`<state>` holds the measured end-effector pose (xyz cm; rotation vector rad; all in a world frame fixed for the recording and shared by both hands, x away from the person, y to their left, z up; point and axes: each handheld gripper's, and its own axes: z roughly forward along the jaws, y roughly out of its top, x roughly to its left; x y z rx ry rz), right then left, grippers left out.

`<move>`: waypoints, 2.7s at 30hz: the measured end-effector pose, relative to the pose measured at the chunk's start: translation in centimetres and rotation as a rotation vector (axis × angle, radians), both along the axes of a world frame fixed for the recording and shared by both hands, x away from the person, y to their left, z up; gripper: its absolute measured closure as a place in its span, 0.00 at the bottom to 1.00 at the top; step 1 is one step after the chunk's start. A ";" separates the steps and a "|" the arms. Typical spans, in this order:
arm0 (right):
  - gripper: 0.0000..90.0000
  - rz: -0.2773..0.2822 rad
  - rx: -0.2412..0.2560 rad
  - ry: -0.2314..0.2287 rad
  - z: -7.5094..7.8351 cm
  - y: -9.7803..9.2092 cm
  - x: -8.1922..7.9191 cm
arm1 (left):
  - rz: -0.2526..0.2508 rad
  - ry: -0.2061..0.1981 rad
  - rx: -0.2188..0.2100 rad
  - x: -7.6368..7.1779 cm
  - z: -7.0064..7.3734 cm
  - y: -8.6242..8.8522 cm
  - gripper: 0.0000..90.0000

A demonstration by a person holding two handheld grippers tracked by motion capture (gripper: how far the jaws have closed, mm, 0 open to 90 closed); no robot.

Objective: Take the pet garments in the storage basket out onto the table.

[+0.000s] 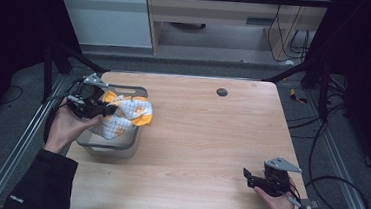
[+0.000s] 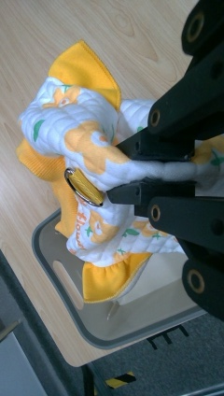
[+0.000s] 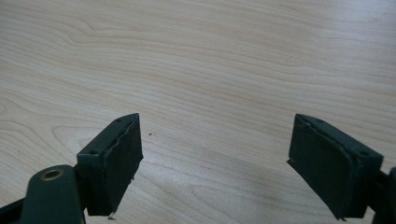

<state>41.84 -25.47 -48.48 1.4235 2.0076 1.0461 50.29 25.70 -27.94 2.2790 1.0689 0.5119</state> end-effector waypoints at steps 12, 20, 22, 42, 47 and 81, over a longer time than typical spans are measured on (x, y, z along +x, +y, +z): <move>0.19 -0.004 0.006 -0.001 0.0 0.0 0.0 | -0.065 0.003 0.003 -0.3 0.2 -2.3 0.91; 0.19 -0.013 0.005 -0.016 0.1 -0.2 0.0 | -0.105 0.008 0.001 -0.3 -0.1 -4.1 0.91; 0.19 -0.014 0.007 -0.015 0.1 -0.2 0.0 | -0.122 0.012 0.005 -0.3 -0.3 -4.7 0.91; 0.19 -0.020 0.005 -0.019 0.1 -0.3 0.0 | -0.175 0.023 -0.003 -0.1 -1.1 -7.6 0.91; 0.19 -0.022 0.003 -0.020 0.1 -0.4 0.0 | -0.191 0.023 0.000 -0.1 -1.2 -8.3 0.91; 0.19 -0.048 0.005 -0.038 0.3 -0.7 -0.1 | -0.333 0.054 0.027 -0.6 -3.8 -15.2 0.91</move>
